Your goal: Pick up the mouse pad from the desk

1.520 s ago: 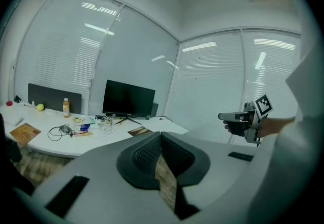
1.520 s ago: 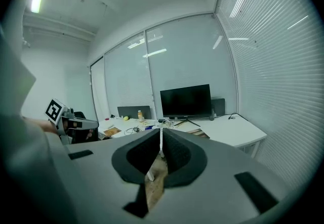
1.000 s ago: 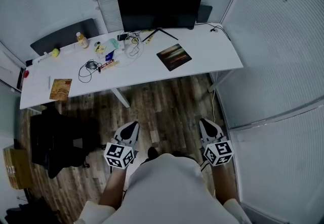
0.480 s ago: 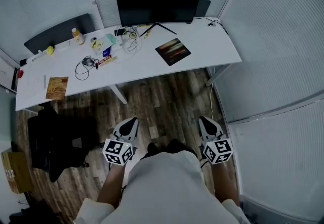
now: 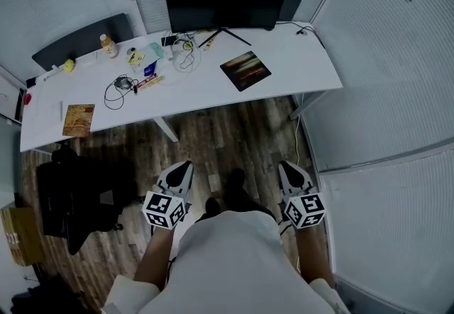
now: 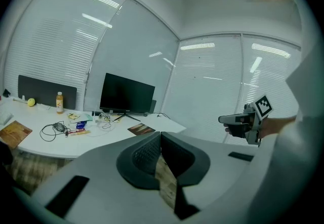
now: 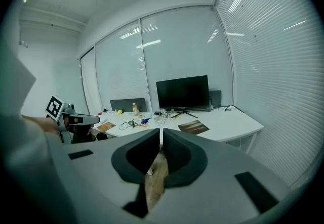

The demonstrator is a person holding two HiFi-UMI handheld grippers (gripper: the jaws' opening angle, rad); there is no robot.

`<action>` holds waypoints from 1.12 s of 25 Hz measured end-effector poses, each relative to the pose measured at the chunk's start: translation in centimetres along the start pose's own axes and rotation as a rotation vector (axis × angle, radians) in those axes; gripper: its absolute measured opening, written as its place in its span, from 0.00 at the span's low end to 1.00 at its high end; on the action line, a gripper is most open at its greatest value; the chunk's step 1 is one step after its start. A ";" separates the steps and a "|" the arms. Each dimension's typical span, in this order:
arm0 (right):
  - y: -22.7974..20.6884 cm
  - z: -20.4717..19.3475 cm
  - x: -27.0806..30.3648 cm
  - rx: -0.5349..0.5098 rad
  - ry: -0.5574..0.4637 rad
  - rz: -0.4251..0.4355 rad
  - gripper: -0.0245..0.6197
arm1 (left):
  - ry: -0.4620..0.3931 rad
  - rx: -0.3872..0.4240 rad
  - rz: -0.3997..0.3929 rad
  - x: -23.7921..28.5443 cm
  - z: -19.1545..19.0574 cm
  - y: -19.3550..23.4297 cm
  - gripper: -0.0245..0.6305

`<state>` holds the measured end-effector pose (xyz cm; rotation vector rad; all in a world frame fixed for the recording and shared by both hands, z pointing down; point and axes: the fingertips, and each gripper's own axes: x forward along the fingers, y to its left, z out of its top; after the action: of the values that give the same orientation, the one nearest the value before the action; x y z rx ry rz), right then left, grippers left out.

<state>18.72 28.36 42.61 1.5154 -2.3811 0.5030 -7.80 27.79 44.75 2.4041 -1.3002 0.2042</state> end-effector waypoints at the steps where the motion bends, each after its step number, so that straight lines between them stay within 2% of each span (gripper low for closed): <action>1: -0.3 0.1 0.4 0.001 0.002 0.004 0.10 | 0.001 -0.002 0.005 0.3 0.1 0.1 0.07; 15: -4.8 3.2 8.2 0.000 0.032 0.082 0.10 | 0.012 -0.014 0.055 6.9 2.5 2.1 0.07; 28: -9.8 5.3 15.8 0.019 0.073 0.174 0.10 | 0.061 0.021 0.127 14.0 4.4 3.4 0.07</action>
<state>20.87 9.35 45.68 1.2803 -2.4696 0.6096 -3.04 13.56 45.99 2.3151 -1.4303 0.3258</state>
